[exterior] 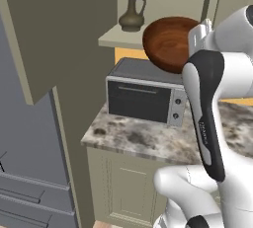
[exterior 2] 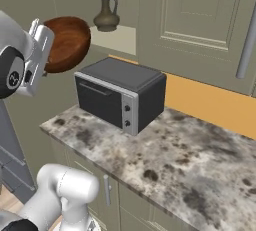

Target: Pick the mug and place it in the sink. Pick the bowl and place it in the open cabinet and then close the cabinet.

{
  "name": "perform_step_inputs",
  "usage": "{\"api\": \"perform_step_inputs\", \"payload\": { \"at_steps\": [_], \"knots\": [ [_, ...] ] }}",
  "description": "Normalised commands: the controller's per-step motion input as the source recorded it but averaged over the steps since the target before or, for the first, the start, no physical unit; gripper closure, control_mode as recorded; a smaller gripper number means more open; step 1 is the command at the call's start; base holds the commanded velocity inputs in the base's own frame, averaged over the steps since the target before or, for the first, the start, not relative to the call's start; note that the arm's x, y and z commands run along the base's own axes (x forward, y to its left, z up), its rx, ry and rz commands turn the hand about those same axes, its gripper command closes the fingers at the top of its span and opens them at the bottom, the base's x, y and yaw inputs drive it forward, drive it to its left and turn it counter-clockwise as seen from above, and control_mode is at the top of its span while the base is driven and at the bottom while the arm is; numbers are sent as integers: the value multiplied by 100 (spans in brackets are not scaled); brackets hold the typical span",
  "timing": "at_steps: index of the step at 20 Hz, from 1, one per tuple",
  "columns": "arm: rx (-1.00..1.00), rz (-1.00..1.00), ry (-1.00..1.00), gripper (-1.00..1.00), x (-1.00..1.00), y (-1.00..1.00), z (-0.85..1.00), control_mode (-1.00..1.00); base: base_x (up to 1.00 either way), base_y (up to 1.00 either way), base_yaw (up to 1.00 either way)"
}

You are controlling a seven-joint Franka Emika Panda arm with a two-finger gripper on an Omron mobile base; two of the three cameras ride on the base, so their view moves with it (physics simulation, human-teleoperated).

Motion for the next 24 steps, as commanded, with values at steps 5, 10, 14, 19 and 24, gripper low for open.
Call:
{"api": "perform_step_inputs", "payload": {
  "at_steps": [5, 10, 14, 19, 24],
  "knots": [
    [0, -6, -5, 100, 34, -19, 0, -100, 0, 0, 0],
    [0, -3, -12, 100, 36, -10, 1, -100, 0, 0, 0],
    [0, 0, -9, 100, 42, -10, 0, -100, 0, 0, 0],
    [0, -1, 0, 100, 33, -23, 0, -100, 0, 0, 0],
    [2, -6, 0, 100, 16, -17, 12, -100, 0, 0, 0]
  ]
}}
